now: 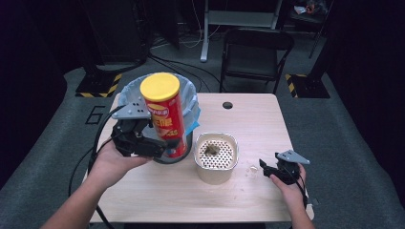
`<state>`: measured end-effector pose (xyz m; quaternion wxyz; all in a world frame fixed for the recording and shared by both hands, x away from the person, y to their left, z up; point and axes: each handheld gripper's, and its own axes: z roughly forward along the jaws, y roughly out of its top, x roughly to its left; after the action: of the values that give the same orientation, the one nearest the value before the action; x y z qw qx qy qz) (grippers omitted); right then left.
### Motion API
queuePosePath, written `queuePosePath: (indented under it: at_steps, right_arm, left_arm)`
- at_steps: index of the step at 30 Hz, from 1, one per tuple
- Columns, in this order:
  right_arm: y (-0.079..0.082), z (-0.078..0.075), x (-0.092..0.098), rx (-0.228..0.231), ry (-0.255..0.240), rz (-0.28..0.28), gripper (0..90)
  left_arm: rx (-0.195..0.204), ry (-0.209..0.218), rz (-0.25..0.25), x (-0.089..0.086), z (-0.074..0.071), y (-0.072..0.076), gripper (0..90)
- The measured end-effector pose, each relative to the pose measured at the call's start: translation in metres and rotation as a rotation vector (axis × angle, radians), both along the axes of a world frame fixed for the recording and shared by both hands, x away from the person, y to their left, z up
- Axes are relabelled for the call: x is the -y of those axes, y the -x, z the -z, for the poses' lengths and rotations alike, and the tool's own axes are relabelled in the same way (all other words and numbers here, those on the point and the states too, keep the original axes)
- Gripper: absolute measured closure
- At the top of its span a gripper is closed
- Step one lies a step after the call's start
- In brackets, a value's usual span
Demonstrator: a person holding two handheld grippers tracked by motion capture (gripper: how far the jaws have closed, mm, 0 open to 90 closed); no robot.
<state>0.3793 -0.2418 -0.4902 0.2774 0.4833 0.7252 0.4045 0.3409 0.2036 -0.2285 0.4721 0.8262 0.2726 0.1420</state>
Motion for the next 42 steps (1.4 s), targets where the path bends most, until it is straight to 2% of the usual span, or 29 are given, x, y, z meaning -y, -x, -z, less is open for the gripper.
queuePosePath:
  at_steps: [11, 18, 27, 36, 37, 42]
  right_arm:
    - [0.0, 0.001, -0.001, -0.003, 0.0, -0.001, 26.7]
    - [0.0, 0.001, -0.001, -0.006, 0.005, 0.001, 26.7]
    - [0.0, 0.001, -0.001, -0.007, 0.009, -0.006, 26.7]
    - [-0.001, 0.002, -0.002, -0.013, 0.01, -0.008, 26.7]
    - [-0.002, 0.002, -0.002, -0.013, 0.015, -0.011, 26.7]
    - [-0.002, 0.003, -0.002, -0.015, 0.017, -0.017, 26.7]
  left_arm:
    - [0.026, 0.013, -0.036, -0.003, -0.033, -0.014, 23.7]
    - [0.028, 0.019, -0.078, -0.012, -0.046, -0.026, 23.7]
    - [-0.002, 0.026, -0.17, -0.026, -0.03, -0.055, 23.7]
    - [-0.007, 0.023, -0.254, -0.032, -0.016, -0.086, 23.7]
    - [-0.007, 0.023, -0.254, -0.032, -0.016, -0.086, 23.7]
    - [-0.01, 0.022, -0.312, -0.034, -0.007, -0.105, 23.6]
